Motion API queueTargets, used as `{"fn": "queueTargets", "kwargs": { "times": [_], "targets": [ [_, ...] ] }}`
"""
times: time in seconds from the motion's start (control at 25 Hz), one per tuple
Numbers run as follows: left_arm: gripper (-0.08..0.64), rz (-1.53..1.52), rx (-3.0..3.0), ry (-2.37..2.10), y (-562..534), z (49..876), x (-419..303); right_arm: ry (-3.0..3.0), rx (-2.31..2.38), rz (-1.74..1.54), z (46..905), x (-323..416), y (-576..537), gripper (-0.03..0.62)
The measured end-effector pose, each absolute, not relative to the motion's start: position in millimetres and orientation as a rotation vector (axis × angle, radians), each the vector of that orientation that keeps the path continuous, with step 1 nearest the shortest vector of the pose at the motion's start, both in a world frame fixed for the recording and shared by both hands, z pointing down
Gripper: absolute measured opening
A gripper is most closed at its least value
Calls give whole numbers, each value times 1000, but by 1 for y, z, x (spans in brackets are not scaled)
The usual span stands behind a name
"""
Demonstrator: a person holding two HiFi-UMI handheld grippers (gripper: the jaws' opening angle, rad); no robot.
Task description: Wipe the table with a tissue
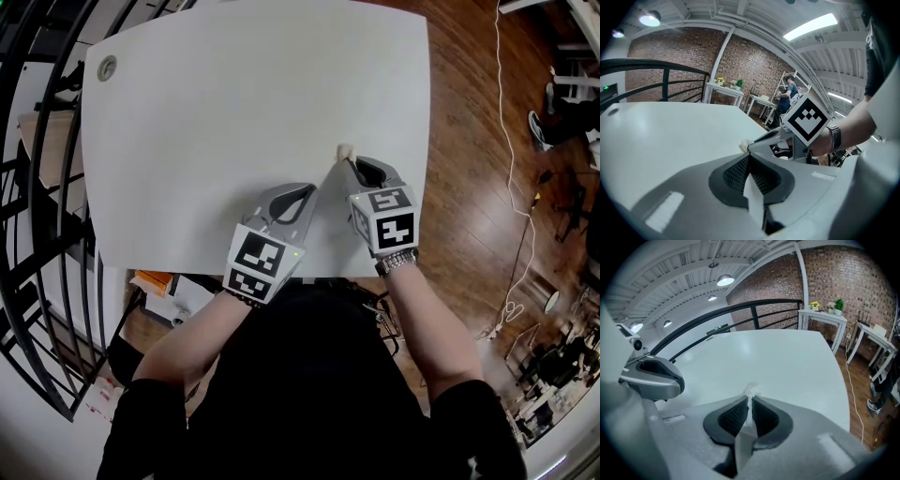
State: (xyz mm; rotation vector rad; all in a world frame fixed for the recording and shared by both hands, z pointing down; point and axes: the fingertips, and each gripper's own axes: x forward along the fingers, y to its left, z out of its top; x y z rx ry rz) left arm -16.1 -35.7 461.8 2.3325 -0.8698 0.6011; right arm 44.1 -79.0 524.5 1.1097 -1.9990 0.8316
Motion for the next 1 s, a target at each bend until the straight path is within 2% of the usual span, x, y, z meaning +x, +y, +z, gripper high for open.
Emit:
{"fn": "queueTargets", "kwargs": {
  "times": [1.0],
  "targets": [
    [12, 599, 2329, -896, -33, 458, -19, -2002, 1119, 786, 523, 42, -85, 14]
  ]
}}
